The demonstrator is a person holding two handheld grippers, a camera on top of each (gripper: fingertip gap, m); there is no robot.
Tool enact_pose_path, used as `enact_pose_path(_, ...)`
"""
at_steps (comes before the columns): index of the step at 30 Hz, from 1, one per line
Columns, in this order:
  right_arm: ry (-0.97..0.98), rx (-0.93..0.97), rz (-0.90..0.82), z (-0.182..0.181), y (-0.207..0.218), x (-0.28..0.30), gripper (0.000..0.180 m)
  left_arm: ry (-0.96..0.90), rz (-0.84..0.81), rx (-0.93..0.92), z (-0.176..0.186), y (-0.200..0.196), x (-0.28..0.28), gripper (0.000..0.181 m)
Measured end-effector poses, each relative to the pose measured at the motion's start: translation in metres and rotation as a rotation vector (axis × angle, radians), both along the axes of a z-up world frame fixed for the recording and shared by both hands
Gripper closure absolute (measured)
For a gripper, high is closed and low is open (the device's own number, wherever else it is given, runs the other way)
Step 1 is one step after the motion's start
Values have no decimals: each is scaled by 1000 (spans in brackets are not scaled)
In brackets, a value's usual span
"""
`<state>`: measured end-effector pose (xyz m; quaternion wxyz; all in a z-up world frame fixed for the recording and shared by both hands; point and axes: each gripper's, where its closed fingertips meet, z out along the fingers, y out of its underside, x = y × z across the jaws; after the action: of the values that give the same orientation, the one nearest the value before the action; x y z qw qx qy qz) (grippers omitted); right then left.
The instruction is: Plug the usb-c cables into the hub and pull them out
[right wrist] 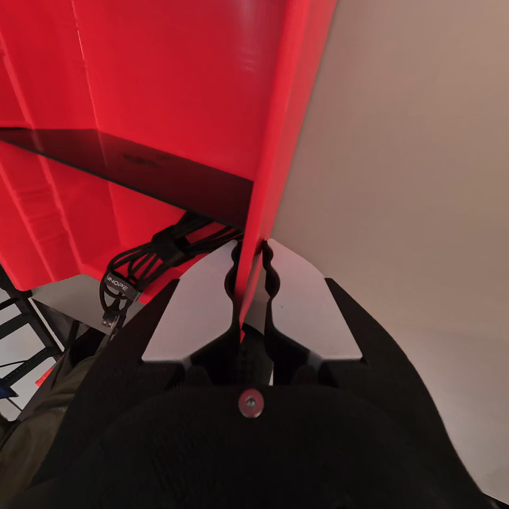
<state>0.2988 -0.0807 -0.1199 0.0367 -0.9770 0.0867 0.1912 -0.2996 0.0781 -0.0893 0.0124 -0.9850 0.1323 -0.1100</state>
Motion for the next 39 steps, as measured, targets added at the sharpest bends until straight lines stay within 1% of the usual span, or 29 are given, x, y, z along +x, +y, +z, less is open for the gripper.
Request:
enact_pose_path(3, 10, 14, 27, -1, 1, 3, 166, 24, -22, 13, 0, 1, -7, 178)
enact_pose_path(8, -7, -1, 72, 0, -9, 4, 165, 12, -22, 15, 0, 1, -7, 178)
enact_pose_path(14, 14, -16, 43, 0, -12, 3, 164, -8, -16, 3, 1, 1, -6, 177)
enact_pose_path(20, -1, -55, 57, 0, -22, 1, 165, 5, -39, 0, 1, 1, -7, 177)
enact_pose_path(31, -1, -44, 79, -1, -21, 3, 165, 37, -91, 12, 0, 2, -8, 178)
enact_pose_path(36, 4, -44, 80, -1, -22, 3, 164, 82, -162, 34, 0, 2, -9, 177)
enact_pose_path(39, -4, -48, 83, -1, -23, 4, 165, 117, -166, 44, 0, 2, -9, 177)
